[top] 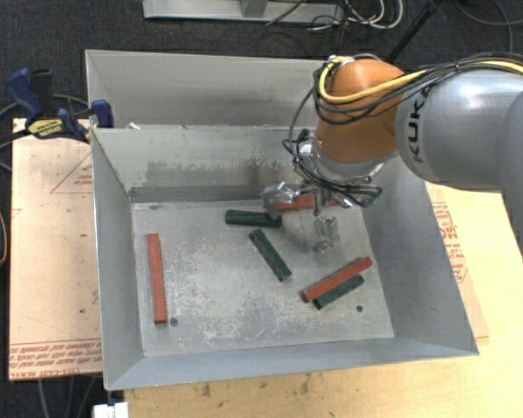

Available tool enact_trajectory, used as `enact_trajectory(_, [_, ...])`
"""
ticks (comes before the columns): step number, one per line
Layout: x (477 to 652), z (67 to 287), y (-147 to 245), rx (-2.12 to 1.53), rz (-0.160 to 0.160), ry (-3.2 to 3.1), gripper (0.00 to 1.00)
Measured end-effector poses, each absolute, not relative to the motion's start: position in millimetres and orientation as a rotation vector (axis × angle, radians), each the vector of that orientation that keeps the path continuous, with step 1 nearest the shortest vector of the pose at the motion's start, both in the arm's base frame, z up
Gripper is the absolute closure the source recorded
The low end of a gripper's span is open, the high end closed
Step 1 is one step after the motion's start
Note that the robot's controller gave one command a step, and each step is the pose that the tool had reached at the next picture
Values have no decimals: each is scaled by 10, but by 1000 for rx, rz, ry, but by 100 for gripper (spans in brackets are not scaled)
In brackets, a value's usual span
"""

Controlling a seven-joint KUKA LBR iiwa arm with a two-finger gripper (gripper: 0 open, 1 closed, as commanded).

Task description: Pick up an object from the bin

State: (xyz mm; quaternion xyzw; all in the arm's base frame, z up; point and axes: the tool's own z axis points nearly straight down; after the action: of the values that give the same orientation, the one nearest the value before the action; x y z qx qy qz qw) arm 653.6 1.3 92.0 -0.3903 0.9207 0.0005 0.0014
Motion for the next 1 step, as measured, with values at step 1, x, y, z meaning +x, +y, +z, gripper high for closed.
enact_trajectory(1, [6406, 731, 1125, -1242, 8, 2880, 0])
